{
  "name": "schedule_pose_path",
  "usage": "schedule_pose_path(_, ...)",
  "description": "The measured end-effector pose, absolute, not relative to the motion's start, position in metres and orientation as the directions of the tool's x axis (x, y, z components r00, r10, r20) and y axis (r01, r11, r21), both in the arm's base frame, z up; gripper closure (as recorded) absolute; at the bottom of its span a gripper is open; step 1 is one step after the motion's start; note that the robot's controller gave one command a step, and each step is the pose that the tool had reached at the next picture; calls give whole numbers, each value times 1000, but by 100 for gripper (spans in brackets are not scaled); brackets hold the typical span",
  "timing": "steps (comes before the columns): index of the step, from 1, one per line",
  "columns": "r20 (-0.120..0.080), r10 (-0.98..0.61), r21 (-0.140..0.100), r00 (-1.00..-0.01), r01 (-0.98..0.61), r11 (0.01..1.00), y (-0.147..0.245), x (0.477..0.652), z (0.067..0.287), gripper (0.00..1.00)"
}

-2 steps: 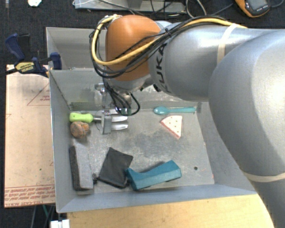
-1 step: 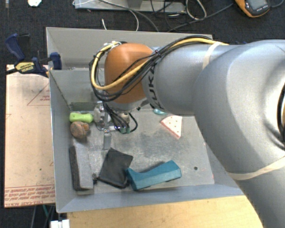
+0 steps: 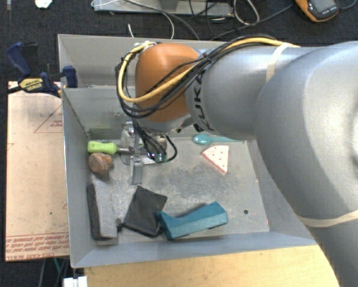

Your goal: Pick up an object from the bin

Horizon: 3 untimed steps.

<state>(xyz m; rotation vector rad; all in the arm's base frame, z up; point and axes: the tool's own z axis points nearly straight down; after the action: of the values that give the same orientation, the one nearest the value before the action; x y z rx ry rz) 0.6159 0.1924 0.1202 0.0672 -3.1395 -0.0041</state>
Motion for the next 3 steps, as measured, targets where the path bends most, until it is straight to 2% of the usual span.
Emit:
schedule_pose_path(1,-14,-38,6,-999,-38,999,191,619,171,0)
schedule_pose_path(2,-15,-81,6,-997,-81,997,141,623,107,0)
schedule_pose_path(3,-18,-156,4,-988,-156,988,143,627,79,0)
